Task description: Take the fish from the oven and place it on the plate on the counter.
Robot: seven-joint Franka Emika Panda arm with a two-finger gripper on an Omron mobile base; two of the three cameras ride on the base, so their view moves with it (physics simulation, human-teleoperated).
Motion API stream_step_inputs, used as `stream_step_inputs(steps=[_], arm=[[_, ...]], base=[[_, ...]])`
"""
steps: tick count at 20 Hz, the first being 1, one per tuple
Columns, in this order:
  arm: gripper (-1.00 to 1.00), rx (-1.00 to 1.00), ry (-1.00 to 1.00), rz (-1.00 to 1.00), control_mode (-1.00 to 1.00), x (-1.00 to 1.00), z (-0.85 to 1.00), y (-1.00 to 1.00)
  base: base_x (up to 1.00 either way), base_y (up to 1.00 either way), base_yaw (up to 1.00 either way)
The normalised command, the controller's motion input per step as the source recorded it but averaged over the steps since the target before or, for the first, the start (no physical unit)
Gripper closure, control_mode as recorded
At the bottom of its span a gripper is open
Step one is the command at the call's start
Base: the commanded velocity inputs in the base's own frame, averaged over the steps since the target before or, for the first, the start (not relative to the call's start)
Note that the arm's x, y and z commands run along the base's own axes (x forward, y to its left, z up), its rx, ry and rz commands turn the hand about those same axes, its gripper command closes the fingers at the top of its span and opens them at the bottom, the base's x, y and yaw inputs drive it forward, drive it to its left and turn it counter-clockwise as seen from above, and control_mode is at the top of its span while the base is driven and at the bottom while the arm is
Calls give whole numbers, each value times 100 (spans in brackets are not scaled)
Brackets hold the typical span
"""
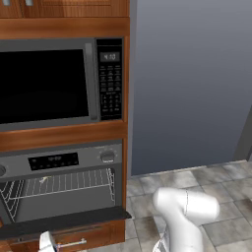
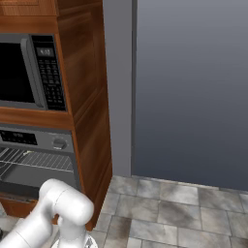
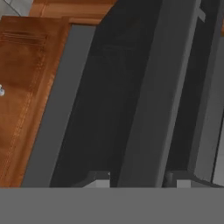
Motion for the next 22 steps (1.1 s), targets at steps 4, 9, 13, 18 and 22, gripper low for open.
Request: stream_step_inputs(steps=[4,9,13,18,22], arm=[[100,-6,5,6,-100,-45,-79,16],[100,-5,6,7,-100,-33,-62,15],[100,-1,1,8,-100,-37,-18,15],[100,0,0,7,-100,-49,5,10],[100,0,-4,2,-100,-66,38,1]], base=[[0,0,0],[0,0,0],[0,0,0],[0,0,0],[0,0,0]])
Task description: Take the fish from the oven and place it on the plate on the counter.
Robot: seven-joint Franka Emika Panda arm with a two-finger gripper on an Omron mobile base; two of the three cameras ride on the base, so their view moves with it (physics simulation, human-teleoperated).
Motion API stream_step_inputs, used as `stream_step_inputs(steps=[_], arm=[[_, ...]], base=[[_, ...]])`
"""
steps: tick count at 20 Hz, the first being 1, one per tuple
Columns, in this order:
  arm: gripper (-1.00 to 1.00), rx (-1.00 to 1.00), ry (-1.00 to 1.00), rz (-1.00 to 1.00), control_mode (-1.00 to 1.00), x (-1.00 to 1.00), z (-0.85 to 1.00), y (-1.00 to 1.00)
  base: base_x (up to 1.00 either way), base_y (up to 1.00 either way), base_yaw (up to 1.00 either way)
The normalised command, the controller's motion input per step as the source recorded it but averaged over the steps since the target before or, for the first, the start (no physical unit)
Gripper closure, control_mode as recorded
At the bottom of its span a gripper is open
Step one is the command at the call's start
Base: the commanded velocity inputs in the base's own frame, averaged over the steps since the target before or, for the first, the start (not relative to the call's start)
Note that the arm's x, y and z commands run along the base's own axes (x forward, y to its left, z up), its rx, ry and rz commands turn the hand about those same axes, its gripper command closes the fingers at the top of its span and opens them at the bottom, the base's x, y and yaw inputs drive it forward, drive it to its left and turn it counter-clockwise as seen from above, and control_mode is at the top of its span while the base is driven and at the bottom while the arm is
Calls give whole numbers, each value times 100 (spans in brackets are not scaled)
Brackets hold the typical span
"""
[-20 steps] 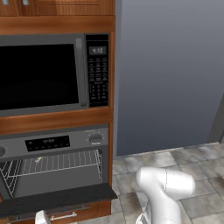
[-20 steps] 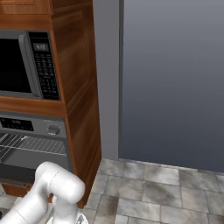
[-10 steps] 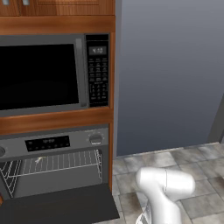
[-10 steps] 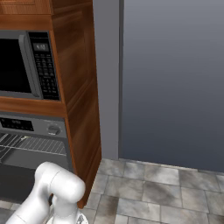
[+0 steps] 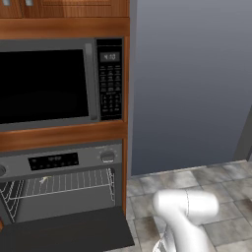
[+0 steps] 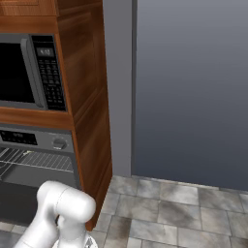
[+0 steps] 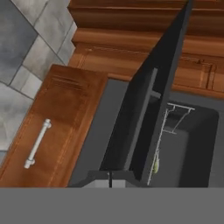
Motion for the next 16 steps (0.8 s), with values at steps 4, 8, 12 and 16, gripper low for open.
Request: stream_step_inputs(steps=[4,8,12,16], arm=[[100,4,-12,0,-100,-79,59,0],[100,4,-13,0,-100,-73,70,0],[100,4,-4,0,-100,-37,78,-1],[100,7,0,-1,-100,0,59,-13]], base=[[0,0,0],[0,0,0],[0,0,0],[0,0,0]])
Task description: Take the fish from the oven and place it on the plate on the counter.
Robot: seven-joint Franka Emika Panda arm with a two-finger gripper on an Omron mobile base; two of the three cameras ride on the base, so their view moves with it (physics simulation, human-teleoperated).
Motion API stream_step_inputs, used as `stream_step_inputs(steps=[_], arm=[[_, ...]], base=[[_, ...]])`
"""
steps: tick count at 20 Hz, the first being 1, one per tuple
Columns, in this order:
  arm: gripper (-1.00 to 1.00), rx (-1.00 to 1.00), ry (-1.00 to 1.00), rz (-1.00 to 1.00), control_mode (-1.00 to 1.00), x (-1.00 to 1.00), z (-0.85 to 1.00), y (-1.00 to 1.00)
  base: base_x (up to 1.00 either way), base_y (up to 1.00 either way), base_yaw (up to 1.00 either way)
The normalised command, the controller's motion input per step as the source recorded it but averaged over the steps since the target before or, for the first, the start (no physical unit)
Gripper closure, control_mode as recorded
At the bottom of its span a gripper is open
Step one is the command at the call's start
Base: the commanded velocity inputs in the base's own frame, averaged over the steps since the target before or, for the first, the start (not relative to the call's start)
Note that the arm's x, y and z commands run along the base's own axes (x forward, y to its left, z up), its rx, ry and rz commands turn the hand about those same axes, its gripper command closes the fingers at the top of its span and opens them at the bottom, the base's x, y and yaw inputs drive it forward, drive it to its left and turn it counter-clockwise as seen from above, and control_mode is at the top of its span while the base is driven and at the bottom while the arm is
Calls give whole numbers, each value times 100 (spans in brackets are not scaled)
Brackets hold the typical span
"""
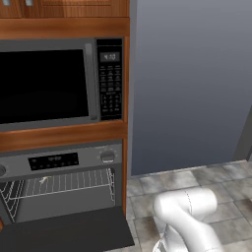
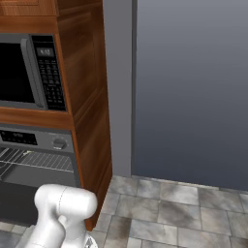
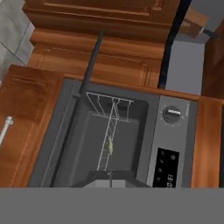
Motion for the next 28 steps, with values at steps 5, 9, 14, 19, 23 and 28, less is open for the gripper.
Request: stream_step_inputs(steps=[5,9,14,19,23,28], arm=[[100,12,2,-7,-100,31,53,-11],[100,16,12,-16,-100,62,48,-2],[100,23,16,-20,-100,63,27,-18],[100,26,14,-10,-100,23,52,-32],[100,11,16,0,-100,14,38,-19],[100,0,11,0,-100,74,2,-1]], base=[[0,0,0],[0,0,0],[0,0,0],[0,0,0],[0,0,0],[0,0,0]])
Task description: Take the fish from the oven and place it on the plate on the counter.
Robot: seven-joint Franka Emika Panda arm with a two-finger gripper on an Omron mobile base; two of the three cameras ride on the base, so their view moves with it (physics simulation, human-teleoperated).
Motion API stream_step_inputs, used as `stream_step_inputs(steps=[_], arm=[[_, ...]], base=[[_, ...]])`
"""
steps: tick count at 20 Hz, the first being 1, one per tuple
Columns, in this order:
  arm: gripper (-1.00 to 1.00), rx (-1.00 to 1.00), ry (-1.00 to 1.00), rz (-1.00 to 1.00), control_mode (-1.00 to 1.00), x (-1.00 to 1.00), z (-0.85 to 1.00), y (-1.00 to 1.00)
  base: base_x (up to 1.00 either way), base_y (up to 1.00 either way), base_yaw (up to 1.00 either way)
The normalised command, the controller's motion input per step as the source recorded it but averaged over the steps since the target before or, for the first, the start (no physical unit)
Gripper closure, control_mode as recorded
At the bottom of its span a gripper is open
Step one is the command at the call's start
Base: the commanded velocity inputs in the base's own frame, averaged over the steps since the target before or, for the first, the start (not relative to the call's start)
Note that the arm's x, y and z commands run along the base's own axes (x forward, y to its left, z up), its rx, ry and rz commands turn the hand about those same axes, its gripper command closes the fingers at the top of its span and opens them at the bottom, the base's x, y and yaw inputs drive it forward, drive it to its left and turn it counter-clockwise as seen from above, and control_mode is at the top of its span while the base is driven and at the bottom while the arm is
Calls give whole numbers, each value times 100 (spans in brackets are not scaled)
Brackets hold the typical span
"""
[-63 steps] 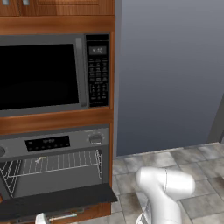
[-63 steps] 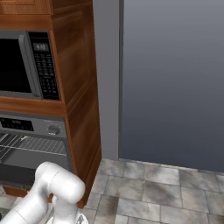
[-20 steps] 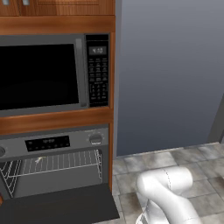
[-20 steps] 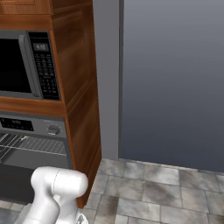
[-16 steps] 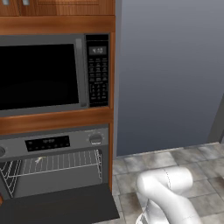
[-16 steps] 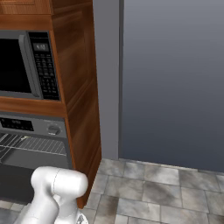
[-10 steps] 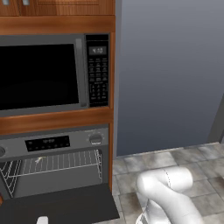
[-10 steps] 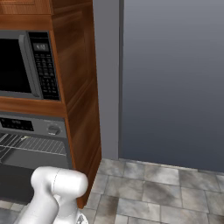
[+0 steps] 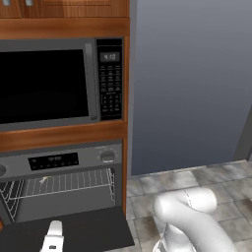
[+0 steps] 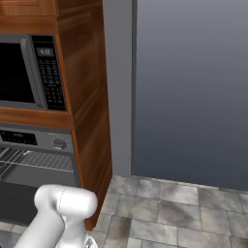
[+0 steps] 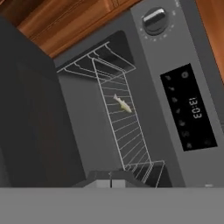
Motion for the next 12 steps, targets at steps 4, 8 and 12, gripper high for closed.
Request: stream_step_inputs(steps=[4,8,12], arm=[[-100,0,5,0,-100,77,-7,6],[-100,0,0,0,-100,57,-46,2],[-100,-10,-1,0,-100,10,-73,0]], base=[[0,0,0],[0,0,0],[0,0,0]])
